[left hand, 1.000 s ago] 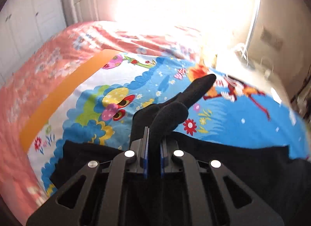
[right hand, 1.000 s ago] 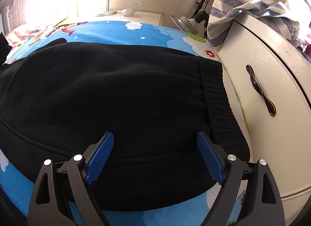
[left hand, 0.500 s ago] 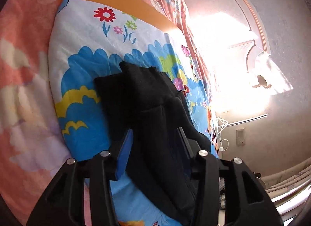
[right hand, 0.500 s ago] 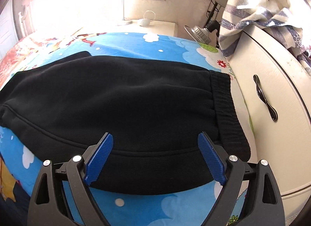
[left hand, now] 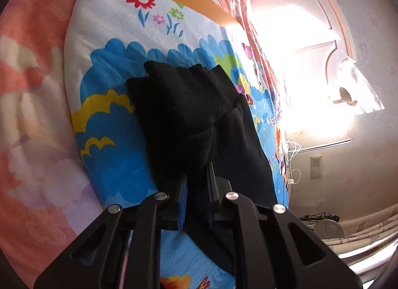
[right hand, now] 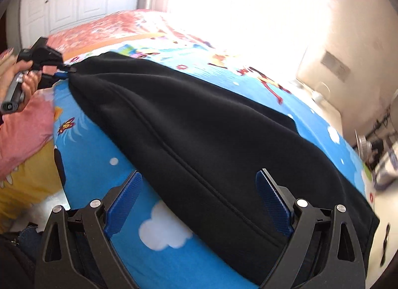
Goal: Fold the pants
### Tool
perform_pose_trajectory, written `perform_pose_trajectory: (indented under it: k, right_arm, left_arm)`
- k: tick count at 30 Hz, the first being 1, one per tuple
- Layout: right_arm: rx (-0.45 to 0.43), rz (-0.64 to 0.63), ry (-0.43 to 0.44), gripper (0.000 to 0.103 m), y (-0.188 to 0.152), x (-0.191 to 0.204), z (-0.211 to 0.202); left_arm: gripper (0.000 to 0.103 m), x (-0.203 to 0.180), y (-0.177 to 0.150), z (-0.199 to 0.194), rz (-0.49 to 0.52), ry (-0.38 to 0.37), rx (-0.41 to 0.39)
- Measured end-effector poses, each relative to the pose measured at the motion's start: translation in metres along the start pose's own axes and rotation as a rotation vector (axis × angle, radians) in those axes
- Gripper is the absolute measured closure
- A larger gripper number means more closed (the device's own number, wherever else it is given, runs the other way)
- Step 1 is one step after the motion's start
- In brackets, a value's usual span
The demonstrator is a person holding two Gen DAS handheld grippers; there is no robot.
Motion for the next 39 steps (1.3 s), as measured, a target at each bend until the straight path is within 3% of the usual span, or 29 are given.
perform_pose_trajectory:
  k: [2, 5, 7, 9, 10, 11, 15, 16, 18, 21, 24, 27, 28, 29, 30, 35, 39]
  right_arm:
    - [-0.01, -0.018, 0.032, 0.015, 0.014, 0.021, 0.017]
    - [-0.048, 0.052, 0.08, 0.015, 0.041, 0.037, 0.041]
    - [-0.038, 0.093, 0.049, 0.015, 0.051, 0.038, 0.063]
    - [0.044, 0.133, 0.059, 0.023, 0.044, 0.041, 0.089]
    - [0.109, 0.124, 0.076, 0.033, 0.035, 0.046, 0.102]
    - [0.171, 0.11, 0.092, 0.045, 0.022, 0.052, 0.109]
    - [0.191, 0.118, 0.124, 0.05, 0.009, 0.05, 0.095]
    - [0.203, 0.114, 0.138, 0.05, 0.008, 0.05, 0.094]
    - [0.21, 0.103, 0.149, 0.05, 0.007, 0.051, 0.094]
    - [0.21, 0.092, 0.136, 0.05, 0.008, 0.054, 0.094]
    - [0.208, 0.083, 0.127, 0.05, 0.009, 0.056, 0.094]
    - [0.205, 0.079, 0.129, 0.05, 0.01, 0.055, 0.094]
    - [0.205, 0.082, 0.134, 0.05, 0.01, 0.055, 0.095]
    - [0.206, 0.086, 0.14, 0.05, 0.01, 0.054, 0.095]
    - [0.207, 0.089, 0.145, 0.05, 0.01, 0.053, 0.094]
    - [0.224, 0.096, 0.141, 0.05, 0.009, 0.051, 0.091]
    - [0.226, 0.056, 0.079, 0.044, 0.019, 0.052, 0.089]
  left_arm:
    - [0.071, 0.0, -0.002, -0.002, -0.001, -0.039, -0.009]
    - [0.07, -0.002, -0.002, 0.001, -0.028, -0.081, 0.006]
    - [0.07, -0.002, -0.001, 0.006, -0.05, -0.105, 0.019]
    - [0.077, -0.005, -0.005, 0.014, -0.045, -0.131, 0.051]
    - [0.093, -0.006, -0.007, 0.016, -0.013, -0.121, 0.055]
    - [0.097, -0.004, -0.005, 0.014, 0.015, -0.084, 0.033]
    - [0.097, -0.01, 0.005, -0.017, 0.1, -0.06, -0.064]
    - [0.092, -0.004, 0.006, -0.014, 0.096, -0.041, -0.061]
    - [0.078, 0.007, -0.003, -0.003, 0.058, -0.034, 0.0]
    - [0.067, -0.013, -0.036, -0.013, 0.076, -0.165, 0.054]
    - [0.067, -0.037, -0.077, -0.008, 0.078, -0.235, 0.148]
    - [0.067, -0.049, -0.107, 0.013, 0.07, -0.241, 0.219]
    - [0.069, -0.05, -0.115, 0.02, 0.067, -0.236, 0.243]
    - [0.089, -0.049, -0.121, 0.024, 0.071, -0.231, 0.257]
    - [0.098, -0.047, -0.124, 0.026, 0.079, -0.218, 0.257]
    - [0.098, -0.044, -0.125, 0.006, 0.107, -0.179, 0.205]
    - [0.095, -0.035, -0.13, 0.013, 0.139, -0.144, 0.221]
Point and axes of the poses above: each gripper's, at about its wrist camera, not at the fingertips, and z roughly the way its jaws point, x to its left, y to its top, the point moved 8 cm from there along z, roughly the way its jaws point, and after that the axes turned 14 degrees about -x, right-handed, at the moved point
